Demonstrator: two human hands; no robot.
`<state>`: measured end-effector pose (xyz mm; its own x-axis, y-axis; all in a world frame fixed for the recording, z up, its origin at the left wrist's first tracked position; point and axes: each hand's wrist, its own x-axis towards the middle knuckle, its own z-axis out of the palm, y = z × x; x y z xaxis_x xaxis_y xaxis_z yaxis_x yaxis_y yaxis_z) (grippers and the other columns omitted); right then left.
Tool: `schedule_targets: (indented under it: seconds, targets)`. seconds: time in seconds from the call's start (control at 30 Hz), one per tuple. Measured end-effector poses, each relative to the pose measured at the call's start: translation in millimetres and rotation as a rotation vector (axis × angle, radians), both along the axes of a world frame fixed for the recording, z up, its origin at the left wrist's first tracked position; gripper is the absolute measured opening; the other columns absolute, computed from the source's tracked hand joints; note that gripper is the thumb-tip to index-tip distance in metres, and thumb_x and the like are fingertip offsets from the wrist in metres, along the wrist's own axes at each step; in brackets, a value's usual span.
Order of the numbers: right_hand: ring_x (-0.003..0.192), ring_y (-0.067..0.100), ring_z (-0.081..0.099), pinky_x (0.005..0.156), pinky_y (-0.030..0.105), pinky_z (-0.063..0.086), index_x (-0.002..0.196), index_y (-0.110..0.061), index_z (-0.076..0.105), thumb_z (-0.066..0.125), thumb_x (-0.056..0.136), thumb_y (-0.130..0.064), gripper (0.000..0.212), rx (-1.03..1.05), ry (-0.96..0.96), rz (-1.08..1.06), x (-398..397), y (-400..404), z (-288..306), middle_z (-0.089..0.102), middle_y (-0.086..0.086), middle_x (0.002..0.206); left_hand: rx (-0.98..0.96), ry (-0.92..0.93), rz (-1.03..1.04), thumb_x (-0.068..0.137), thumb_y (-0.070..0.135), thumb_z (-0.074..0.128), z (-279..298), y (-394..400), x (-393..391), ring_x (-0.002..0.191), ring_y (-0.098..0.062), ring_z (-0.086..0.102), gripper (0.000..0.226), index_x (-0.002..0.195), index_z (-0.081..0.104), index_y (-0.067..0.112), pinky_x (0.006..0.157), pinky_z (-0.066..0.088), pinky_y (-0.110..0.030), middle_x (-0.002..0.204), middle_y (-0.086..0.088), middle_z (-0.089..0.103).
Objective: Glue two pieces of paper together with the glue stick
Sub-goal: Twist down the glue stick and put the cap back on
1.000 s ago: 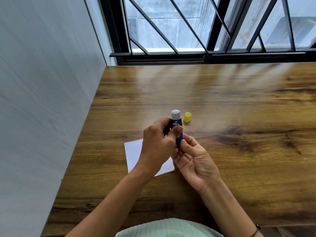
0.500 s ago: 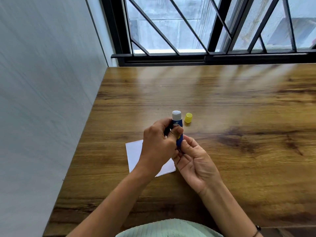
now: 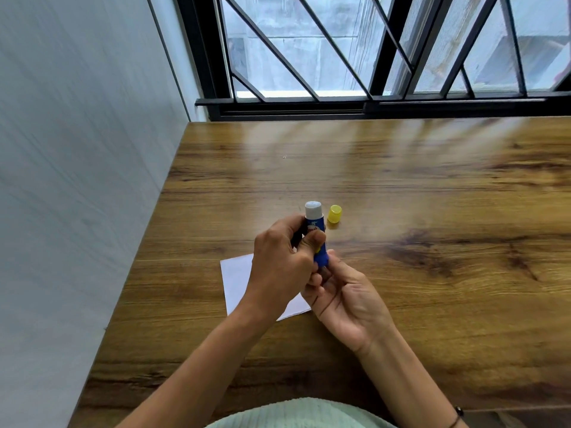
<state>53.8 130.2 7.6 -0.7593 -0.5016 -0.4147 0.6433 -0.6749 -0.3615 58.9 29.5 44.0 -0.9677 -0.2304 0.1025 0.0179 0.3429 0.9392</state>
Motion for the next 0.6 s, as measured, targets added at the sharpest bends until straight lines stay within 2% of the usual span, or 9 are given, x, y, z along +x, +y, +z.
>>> schedule_targets:
  seconds: [0.1,0.17,0.27,0.33,0.37,0.43,0.5,0.6]
  targets:
    - [0.06,0.015,0.062,0.06,0.024,0.056,0.091,-0.006,0.064,0.056,0.075,-0.009,0.018,0.023,0.078,-0.065,0.5,1.9,-3.8,0.068,0.012,0.074,-0.002,-0.006,0.016,0.084,0.015,0.057,0.5,0.1,-0.9,0.078,-0.024,0.063,0.013,0.095,0.064,0.013,0.075,0.054,-0.044,0.089,-0.009,0.068]
    - [0.074,0.02,0.066,0.071,0.029,0.057,0.095,-0.007,0.063,0.057,0.073,-0.003,0.023,0.03,0.09,-0.098,1.3,1.7,-7.1,0.069,0.014,0.085,-0.004,-0.01,0.025,0.084,0.014,0.058,1.5,0.3,-0.2,0.083,-0.028,0.064,0.012,0.093,0.064,0.013,0.077,0.052,-0.049,0.088,-0.01,0.068]
    - [0.082,0.021,0.064,0.08,0.03,0.054,0.097,-0.006,0.067,0.059,0.075,-0.014,0.025,0.011,0.057,-0.054,2.6,-0.2,-5.1,0.068,0.015,0.09,-0.004,-0.014,0.03,0.083,0.015,0.058,2.6,0.3,0.8,0.084,-0.027,0.064,0.013,0.095,0.064,0.012,0.078,0.053,-0.049,0.089,-0.01,0.068]
    - [0.073,0.018,0.065,0.071,0.027,0.056,0.084,-0.005,0.073,0.057,0.077,-0.029,0.029,0.023,0.005,-0.01,3.2,-2.0,-1.8,0.068,0.013,0.08,0.003,-0.018,0.02,0.084,0.016,0.058,1.7,0.0,1.5,0.077,-0.023,0.065,0.014,0.096,0.064,0.012,0.075,0.055,-0.043,0.089,-0.011,0.067]
    - [0.063,0.016,0.064,0.062,0.025,0.056,0.078,-0.005,0.074,0.056,0.077,-0.031,0.032,0.038,-0.02,-0.007,3.3,-2.9,-1.4,0.067,0.011,0.071,0.006,-0.02,0.016,0.084,0.016,0.058,0.9,-0.4,2.0,0.067,-0.018,0.063,0.013,0.095,0.063,0.012,0.068,0.056,-0.036,0.087,-0.01,0.066]
    - [0.049,0.013,0.059,0.051,0.021,0.053,0.079,-0.002,0.071,0.057,0.075,-0.027,0.029,0.058,-0.037,-0.021,3.7,-4.7,-0.4,0.064,0.009,0.061,0.011,-0.02,0.013,0.085,0.015,0.057,0.5,-1.2,2.9,0.051,-0.011,0.055,0.01,0.093,0.063,0.014,0.054,0.052,-0.025,0.083,-0.01,0.065]
    - [0.052,0.014,0.061,0.05,0.022,0.054,0.085,-0.002,0.068,0.058,0.075,-0.02,0.023,0.065,-0.005,-0.049,3.1,-4.6,-0.3,0.065,0.012,0.066,-0.004,-0.017,0.016,0.085,0.014,0.057,-0.1,-2.1,2.8,0.058,-0.013,0.054,0.01,0.093,0.063,0.015,0.059,0.052,-0.029,0.084,-0.008,0.065]
    - [0.066,0.02,0.067,0.062,0.026,0.058,0.087,-0.004,0.066,0.06,0.072,-0.008,0.017,0.09,0.075,-0.107,2.3,-2.9,-2.0,0.07,0.014,0.077,0.0,-0.019,0.017,0.084,0.013,0.057,1.3,-2.2,2.6,0.078,-0.022,0.061,0.013,0.096,0.064,0.014,0.075,0.054,-0.041,0.091,-0.008,0.067]
